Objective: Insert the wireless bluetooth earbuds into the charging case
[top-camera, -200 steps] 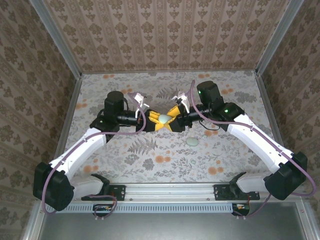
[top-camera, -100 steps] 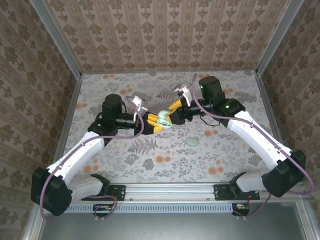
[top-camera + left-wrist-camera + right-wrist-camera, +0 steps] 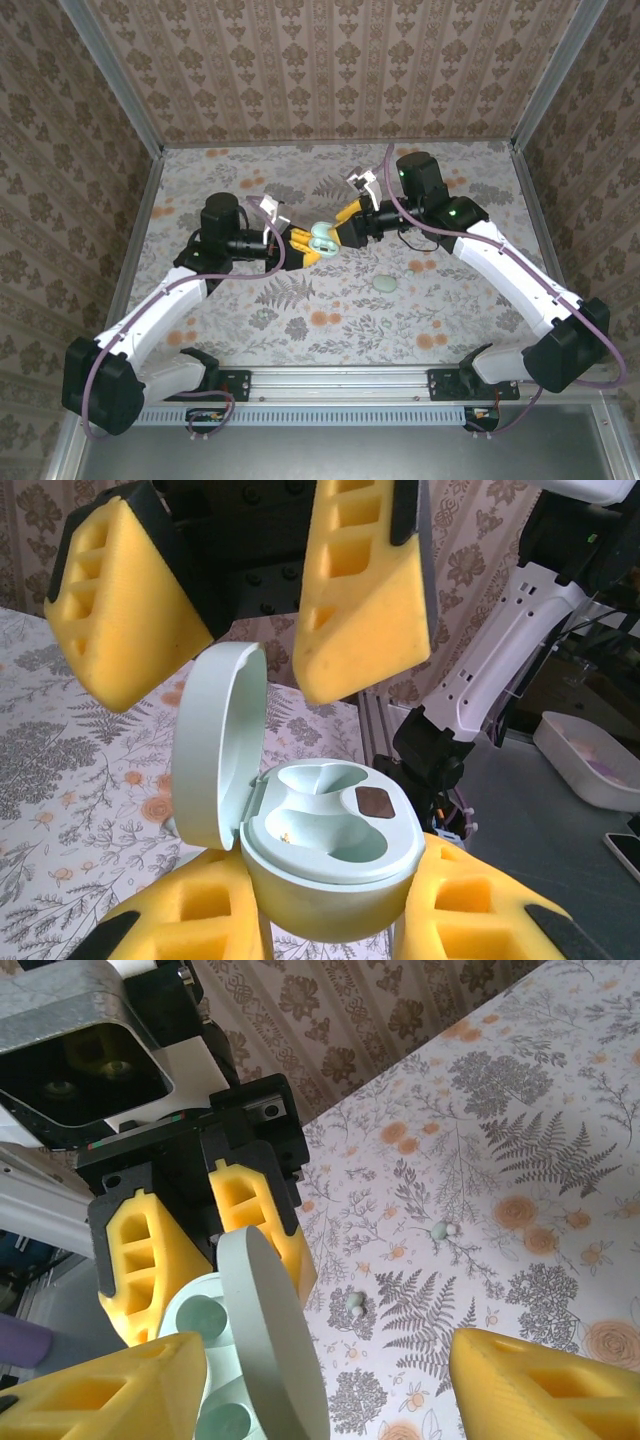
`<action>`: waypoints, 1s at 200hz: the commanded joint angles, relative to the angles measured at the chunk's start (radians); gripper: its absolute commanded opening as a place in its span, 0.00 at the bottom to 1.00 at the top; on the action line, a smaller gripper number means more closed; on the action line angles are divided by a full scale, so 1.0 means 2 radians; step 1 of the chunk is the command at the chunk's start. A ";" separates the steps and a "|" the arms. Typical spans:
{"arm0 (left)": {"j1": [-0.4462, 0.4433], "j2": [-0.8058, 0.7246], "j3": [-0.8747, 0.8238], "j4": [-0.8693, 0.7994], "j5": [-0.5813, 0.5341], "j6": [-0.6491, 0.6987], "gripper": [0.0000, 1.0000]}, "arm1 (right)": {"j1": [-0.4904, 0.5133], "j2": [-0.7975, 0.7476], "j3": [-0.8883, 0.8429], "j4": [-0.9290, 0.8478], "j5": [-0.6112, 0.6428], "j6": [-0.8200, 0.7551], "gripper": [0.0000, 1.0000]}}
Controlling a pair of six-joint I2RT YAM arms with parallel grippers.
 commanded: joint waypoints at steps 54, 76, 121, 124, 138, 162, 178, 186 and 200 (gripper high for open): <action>0.012 -0.012 -0.014 0.029 0.000 -0.020 0.13 | -0.003 -0.020 0.004 0.013 -0.006 0.028 0.66; 0.014 -0.012 -0.017 0.032 0.001 -0.026 0.13 | -0.003 -0.028 0.004 0.013 0.013 0.040 0.67; 0.054 -0.016 -0.039 0.069 0.002 -0.065 0.12 | -0.004 -0.035 0.007 -0.021 0.108 0.073 0.68; 0.057 -0.016 -0.040 0.070 0.002 -0.067 0.12 | -0.005 -0.035 0.008 -0.027 0.119 0.075 0.68; 0.067 -0.020 -0.044 0.068 0.004 -0.071 0.12 | -0.008 -0.036 0.007 -0.047 0.164 0.090 0.68; 0.090 -0.034 -0.053 0.061 0.005 -0.076 0.12 | -0.010 -0.034 -0.007 -0.054 0.222 0.134 0.68; 0.110 -0.046 -0.060 0.047 0.002 -0.075 0.12 | -0.010 -0.026 -0.021 -0.048 0.246 0.172 0.66; 0.120 -0.054 -0.064 0.038 0.002 -0.073 0.12 | -0.010 -0.019 -0.027 -0.046 0.256 0.191 0.64; 0.138 -0.070 -0.069 0.018 0.002 -0.067 0.12 | -0.010 -0.004 -0.032 -0.048 0.273 0.218 0.61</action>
